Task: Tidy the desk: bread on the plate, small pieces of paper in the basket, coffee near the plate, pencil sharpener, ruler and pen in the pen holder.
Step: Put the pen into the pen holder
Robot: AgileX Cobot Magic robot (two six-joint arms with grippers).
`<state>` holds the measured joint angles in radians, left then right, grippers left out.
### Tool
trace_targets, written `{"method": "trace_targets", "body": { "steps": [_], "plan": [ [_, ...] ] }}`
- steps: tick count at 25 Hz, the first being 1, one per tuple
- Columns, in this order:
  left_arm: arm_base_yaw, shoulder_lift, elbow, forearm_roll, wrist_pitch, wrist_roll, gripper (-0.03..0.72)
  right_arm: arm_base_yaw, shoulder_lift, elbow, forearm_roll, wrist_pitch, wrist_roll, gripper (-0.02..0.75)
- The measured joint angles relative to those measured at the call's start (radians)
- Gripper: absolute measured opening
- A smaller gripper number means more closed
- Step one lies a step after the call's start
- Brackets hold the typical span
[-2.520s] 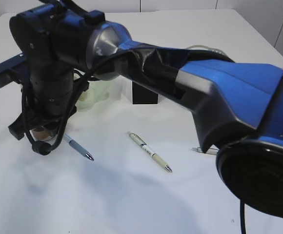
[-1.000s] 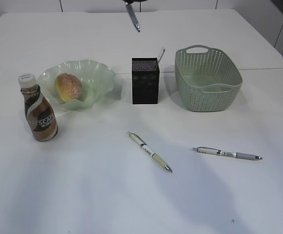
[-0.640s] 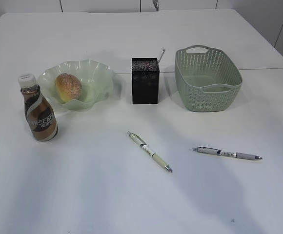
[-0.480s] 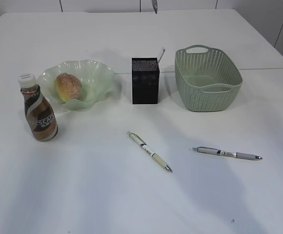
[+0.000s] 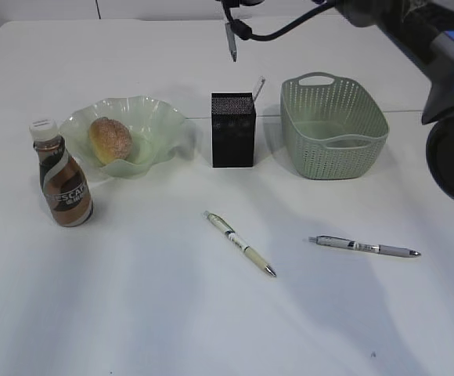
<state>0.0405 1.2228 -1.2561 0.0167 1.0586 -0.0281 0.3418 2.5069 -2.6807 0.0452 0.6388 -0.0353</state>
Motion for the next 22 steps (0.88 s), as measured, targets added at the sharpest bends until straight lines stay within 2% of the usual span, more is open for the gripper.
{"method": "trace_targets", "body": {
  "steps": [8,16,22],
  "plan": [
    [0.000,0.046,0.000,-0.017,-0.032,0.000,0.275,0.000,0.040,0.002,0.004,-0.031,-0.002,0.133],
    [0.000,0.077,0.000,-0.017,-0.057,0.000,0.275,0.000,0.009,0.002,0.010,0.076,-0.019,0.133],
    [0.000,0.094,0.000,-0.023,-0.061,0.000,0.275,0.000,-0.111,0.002,0.010,0.177,-0.021,0.133]
  ]
}}
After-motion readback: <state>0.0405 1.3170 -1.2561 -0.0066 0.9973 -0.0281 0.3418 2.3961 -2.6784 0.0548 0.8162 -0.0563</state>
